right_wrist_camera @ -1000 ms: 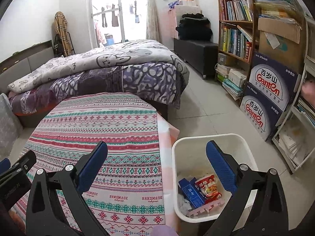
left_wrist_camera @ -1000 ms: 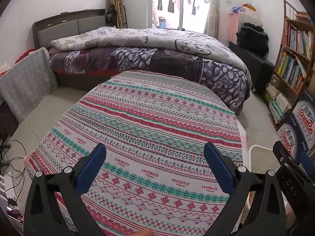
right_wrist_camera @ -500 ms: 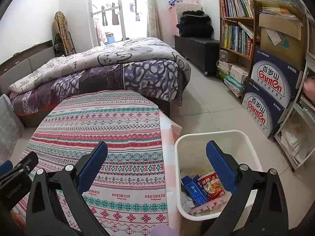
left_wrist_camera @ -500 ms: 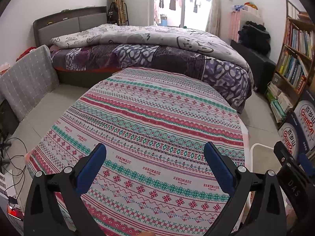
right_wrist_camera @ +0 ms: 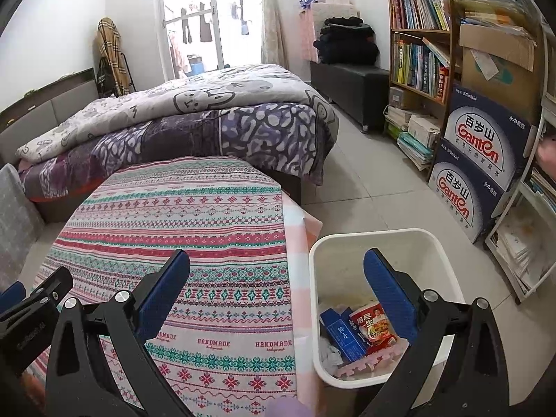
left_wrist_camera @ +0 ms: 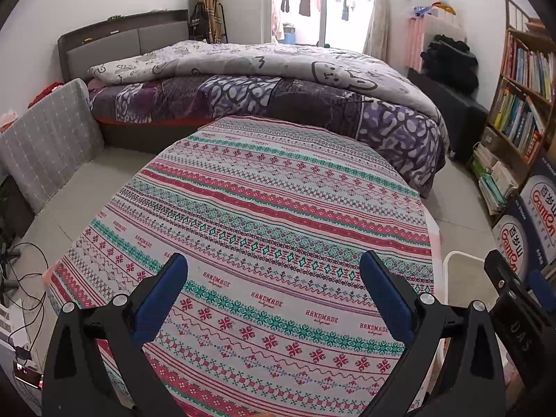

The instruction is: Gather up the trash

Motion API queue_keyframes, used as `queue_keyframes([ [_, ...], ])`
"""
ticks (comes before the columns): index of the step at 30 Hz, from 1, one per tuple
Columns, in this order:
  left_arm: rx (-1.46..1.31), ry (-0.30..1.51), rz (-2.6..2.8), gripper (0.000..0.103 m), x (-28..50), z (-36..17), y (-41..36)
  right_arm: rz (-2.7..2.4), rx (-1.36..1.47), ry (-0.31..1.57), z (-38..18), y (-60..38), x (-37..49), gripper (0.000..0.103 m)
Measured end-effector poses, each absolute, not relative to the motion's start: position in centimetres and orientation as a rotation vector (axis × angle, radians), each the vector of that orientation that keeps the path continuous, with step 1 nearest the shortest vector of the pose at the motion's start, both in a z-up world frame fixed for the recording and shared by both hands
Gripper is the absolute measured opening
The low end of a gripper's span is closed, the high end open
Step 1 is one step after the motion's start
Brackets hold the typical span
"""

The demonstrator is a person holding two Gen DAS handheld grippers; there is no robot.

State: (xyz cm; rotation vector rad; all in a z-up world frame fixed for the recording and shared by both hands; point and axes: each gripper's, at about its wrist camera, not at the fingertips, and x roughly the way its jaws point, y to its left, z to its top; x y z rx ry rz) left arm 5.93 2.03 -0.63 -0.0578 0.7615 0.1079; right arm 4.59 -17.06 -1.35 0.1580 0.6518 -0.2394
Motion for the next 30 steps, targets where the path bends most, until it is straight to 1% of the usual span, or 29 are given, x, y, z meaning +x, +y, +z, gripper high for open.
queue_keyframes([
  [30, -0.06, 0.758, 0.103, 0.096, 6.04, -0.91, 2.2, -0.229, 0.148, 0.669, -1.73, -16.99, 4.57, 0.096],
])
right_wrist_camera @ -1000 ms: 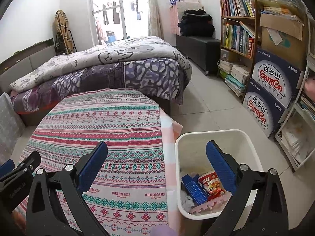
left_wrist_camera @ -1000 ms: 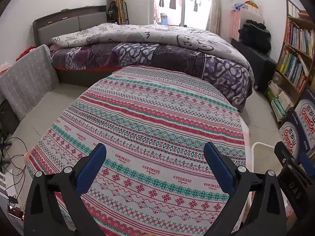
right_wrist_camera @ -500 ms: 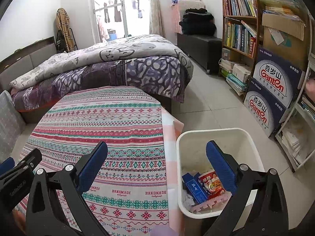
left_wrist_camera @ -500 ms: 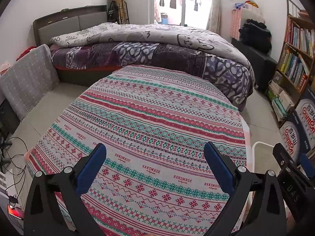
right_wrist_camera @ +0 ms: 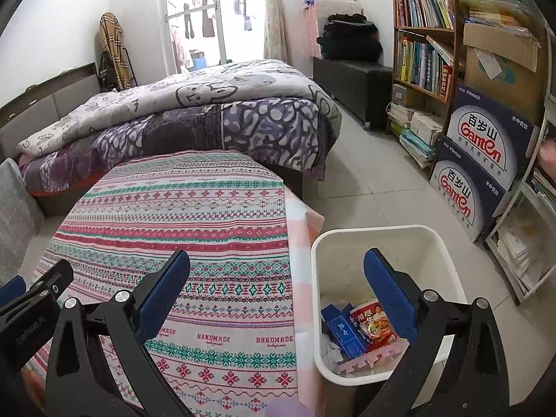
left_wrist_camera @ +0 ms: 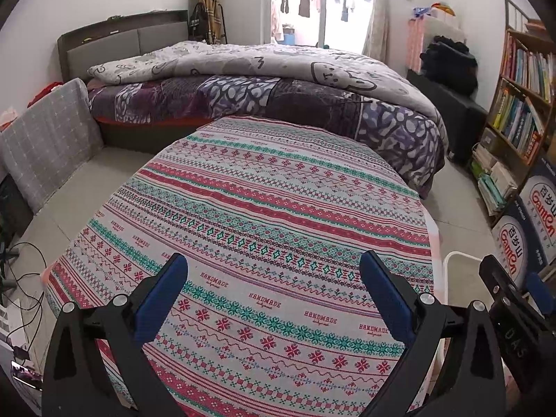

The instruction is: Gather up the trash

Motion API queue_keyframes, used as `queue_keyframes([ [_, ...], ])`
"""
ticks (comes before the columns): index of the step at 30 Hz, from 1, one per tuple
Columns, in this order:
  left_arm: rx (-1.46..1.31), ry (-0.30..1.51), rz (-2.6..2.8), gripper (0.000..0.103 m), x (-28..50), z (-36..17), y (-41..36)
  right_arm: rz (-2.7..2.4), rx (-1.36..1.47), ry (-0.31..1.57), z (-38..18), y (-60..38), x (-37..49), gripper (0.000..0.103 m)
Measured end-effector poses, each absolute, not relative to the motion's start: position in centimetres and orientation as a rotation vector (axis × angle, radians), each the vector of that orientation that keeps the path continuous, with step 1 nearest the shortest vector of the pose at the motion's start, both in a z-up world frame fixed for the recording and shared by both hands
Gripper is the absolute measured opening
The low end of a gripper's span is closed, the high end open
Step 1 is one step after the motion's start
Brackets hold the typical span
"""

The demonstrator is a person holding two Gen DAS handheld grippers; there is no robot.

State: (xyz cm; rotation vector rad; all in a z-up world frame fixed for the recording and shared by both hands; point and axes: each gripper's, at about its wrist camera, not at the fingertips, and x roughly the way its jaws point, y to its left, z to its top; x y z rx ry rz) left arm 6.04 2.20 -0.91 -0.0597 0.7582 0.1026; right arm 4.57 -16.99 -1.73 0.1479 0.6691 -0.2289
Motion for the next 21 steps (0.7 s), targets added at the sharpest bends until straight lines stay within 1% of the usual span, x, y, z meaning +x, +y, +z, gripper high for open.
queue_keyframes([
  [9, -0.064, 0.765, 0.11, 0.096, 6.2, -0.96, 2.2, -0.229, 0.148, 0.669, -1.74, -17.08, 4.56, 0.096],
  [21, -0.043, 0.748, 0.08, 0.093, 5.92, -0.96, 1.69, -0.238, 0.169, 0.697, -2.23, -17.36, 4.88, 0.096],
])
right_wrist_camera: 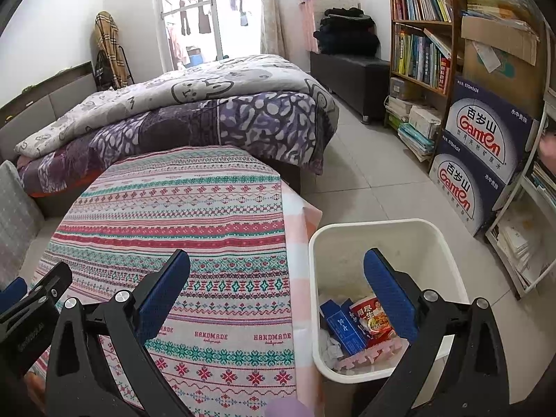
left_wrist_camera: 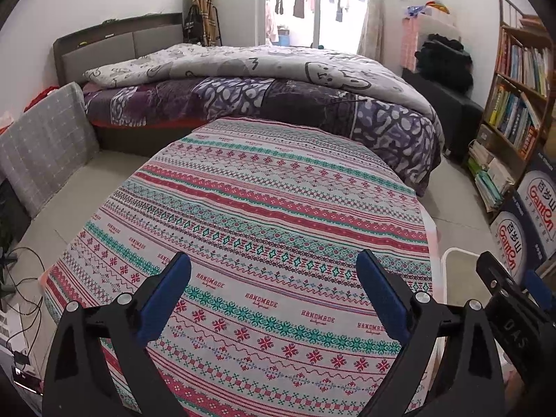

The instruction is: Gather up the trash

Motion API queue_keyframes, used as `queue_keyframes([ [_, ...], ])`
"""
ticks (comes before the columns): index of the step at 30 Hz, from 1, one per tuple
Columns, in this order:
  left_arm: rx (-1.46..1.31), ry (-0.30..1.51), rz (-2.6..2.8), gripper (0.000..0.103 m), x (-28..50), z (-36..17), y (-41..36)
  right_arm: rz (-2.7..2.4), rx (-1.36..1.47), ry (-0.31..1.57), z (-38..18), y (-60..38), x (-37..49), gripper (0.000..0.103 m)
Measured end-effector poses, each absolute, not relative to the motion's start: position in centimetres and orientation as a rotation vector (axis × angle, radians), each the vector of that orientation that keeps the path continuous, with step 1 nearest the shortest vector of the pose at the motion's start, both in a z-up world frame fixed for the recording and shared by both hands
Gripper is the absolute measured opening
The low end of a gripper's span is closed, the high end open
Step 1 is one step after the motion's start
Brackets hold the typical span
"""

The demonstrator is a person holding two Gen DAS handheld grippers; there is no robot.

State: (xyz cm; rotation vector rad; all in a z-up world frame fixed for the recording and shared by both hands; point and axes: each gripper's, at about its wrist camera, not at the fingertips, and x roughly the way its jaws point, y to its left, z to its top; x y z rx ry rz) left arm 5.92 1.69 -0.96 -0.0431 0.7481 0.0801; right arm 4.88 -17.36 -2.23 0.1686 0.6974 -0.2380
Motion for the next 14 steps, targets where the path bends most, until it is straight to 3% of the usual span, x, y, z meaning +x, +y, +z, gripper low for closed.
queue_keyframes([
  [14, -0.073, 0.748, 0.094, 0.093, 5.98, -0.69, 1.81, -0.239, 0.167, 0.688, -2.13, -17.18, 4.82, 0.096],
])
